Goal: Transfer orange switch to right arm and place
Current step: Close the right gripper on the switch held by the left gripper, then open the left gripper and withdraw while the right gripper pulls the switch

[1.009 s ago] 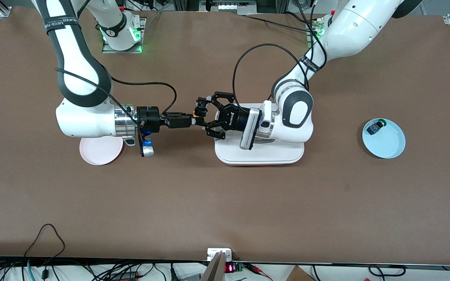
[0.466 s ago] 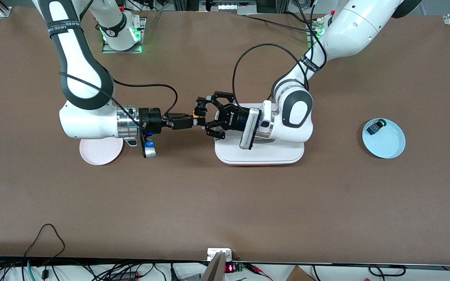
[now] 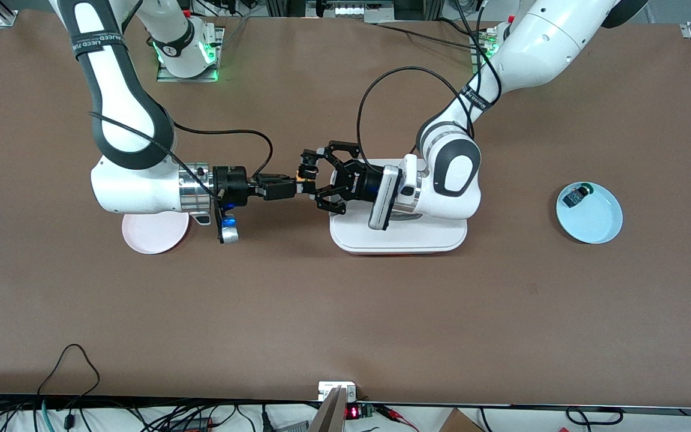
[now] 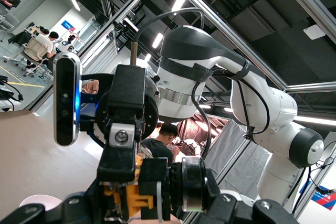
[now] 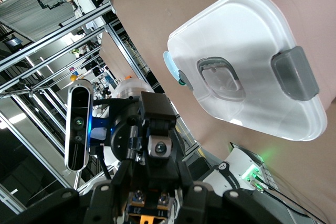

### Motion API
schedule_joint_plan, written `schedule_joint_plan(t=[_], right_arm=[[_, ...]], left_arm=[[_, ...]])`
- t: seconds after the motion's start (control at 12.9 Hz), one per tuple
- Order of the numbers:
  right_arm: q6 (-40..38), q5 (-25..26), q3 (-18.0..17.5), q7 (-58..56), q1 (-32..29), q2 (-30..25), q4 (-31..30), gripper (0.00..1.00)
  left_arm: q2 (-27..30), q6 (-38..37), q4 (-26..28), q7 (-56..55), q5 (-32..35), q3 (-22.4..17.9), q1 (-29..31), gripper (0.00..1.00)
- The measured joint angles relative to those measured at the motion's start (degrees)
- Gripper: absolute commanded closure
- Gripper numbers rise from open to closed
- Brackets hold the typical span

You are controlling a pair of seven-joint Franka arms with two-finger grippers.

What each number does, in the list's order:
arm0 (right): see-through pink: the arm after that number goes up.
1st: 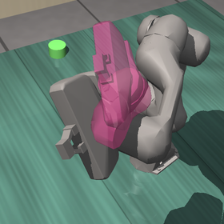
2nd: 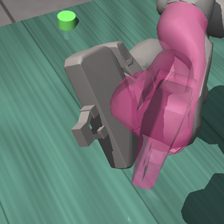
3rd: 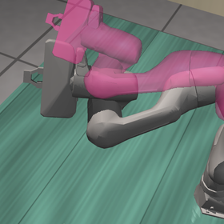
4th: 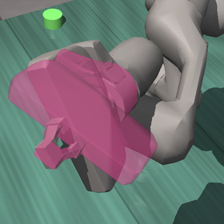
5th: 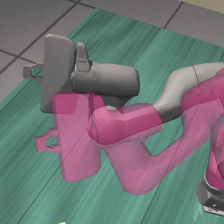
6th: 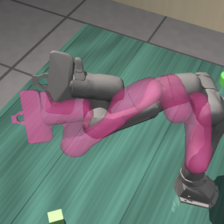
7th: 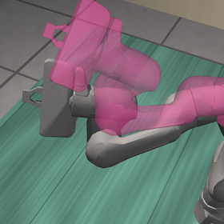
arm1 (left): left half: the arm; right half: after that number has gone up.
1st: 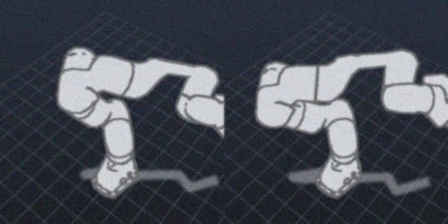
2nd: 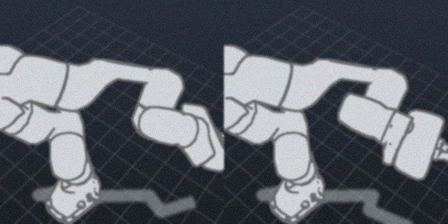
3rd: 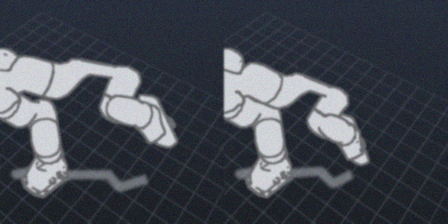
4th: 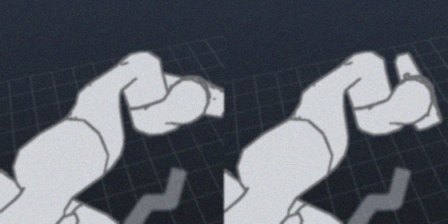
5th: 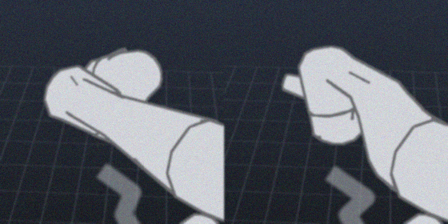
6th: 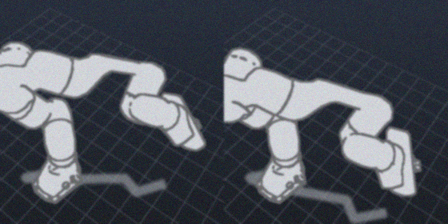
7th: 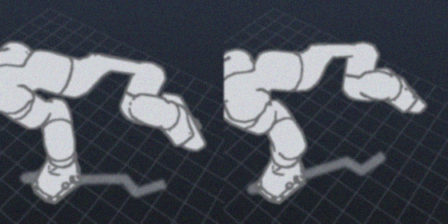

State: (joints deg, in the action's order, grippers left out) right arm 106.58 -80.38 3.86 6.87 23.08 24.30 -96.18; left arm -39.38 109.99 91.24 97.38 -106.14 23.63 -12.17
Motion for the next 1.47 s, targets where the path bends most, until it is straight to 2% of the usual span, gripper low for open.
schedule_joint_plan(t=[0.08,0.16,0.23,0.93,1.32,1.47], right_arm=[[-0.04,0.00,0.01,0.00,-0.01,0.00,0.00,1.00],[-0.09,0.00,0.02,-0.01,-0.03,0.00,0.00,1.00],[-0.15,0.00,0.02,-0.03,-0.05,0.00,0.00,1.00],[-0.66,0.16,0.38,-0.57,-0.44,0.09,0.19,1.00],[-9.01,1.63,0.90,-0.57,-5.39,0.07,1.59,1.00],[-12.12,4.92,0.95,-0.57,-7.65,0.05,2.48,1.00]], left_arm=[[0.00,0.00,0.00,0.00,-0.02,0.00,-0.01,0.43],[0.00,0.00,0.00,0.00,-0.05,0.00,-0.02,0.14],[0.00,0.00,-0.01,0.00,-0.08,0.00,-0.05,0.00],[0.50,-0.13,-0.21,-0.12,-0.19,0.24,-0.30,0.00],[0.52,-0.14,-0.06,-0.20,-0.21,0.25,-0.40,0.00],[0.52,-0.10,-0.03,-0.58,-0.20,0.11,-0.35,0.00]])
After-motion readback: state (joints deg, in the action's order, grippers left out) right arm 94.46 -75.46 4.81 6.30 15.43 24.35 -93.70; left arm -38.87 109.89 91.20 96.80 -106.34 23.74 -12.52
